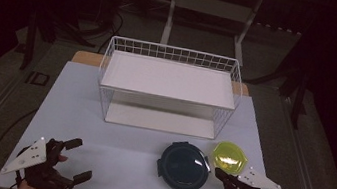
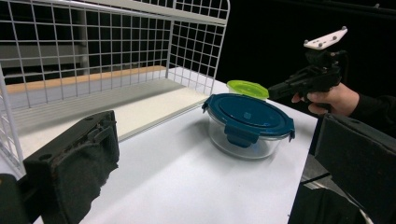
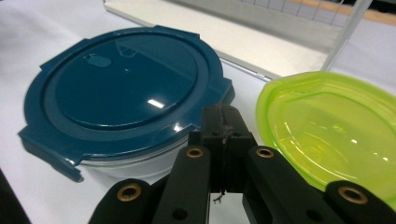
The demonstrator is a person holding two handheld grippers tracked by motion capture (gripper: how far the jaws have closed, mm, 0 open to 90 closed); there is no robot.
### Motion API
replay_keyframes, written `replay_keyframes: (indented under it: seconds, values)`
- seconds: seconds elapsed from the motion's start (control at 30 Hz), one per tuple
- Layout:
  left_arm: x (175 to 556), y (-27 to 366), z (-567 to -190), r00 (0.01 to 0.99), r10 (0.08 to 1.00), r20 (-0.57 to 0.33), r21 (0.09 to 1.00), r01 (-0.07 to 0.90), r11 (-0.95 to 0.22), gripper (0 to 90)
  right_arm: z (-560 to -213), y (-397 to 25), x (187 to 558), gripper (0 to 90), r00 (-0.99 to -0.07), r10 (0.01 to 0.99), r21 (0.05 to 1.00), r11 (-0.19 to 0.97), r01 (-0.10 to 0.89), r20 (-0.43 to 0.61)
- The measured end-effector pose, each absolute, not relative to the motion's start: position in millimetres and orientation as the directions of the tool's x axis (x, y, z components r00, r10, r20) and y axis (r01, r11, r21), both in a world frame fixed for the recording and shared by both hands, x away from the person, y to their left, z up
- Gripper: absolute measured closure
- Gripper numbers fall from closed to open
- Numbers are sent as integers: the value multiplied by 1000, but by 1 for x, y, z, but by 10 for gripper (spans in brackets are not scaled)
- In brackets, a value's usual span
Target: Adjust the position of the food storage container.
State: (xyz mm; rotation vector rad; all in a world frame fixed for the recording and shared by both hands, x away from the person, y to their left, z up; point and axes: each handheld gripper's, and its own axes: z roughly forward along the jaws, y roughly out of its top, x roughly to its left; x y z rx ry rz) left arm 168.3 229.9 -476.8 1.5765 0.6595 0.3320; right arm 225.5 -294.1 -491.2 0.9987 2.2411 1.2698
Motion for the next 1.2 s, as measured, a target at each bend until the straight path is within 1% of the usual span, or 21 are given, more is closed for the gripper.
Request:
replay_keyframes:
  seconds: [0.2,0.6,0.73,0.8,0.83,0.93,1.07,1.2]
  values:
    - [168,230,-477,792,587,-169,977,213,-5,0,-499,-287,234,899,-682,731,835,369,408,10]
    - [168,228,-477,793,585,-170,977,215,-7,0,-500,-284,232,900,-689,724,836,356,418,37]
    - [168,227,-478,796,581,-171,976,218,-11,0,-500,-277,230,900,-718,693,833,361,420,62]
    - [168,227,-478,797,579,-170,976,218,-14,0,-501,-277,232,900,-717,690,834,337,437,97]
    - [168,227,-478,797,580,-168,976,218,-17,0,-501,-277,233,900,-712,696,833,333,441,99]
    - [168,227,-478,799,577,-171,975,220,-16,0,-502,-275,237,900,-692,720,831,350,432,57]
    - [169,227,-478,799,576,-172,975,221,-15,0,-506,-270,242,900,-689,724,819,369,440,44]
    - [169,227,-478,800,574,-175,975,222,-13,0,-505,-269,241,900,-684,728,823,359,439,47]
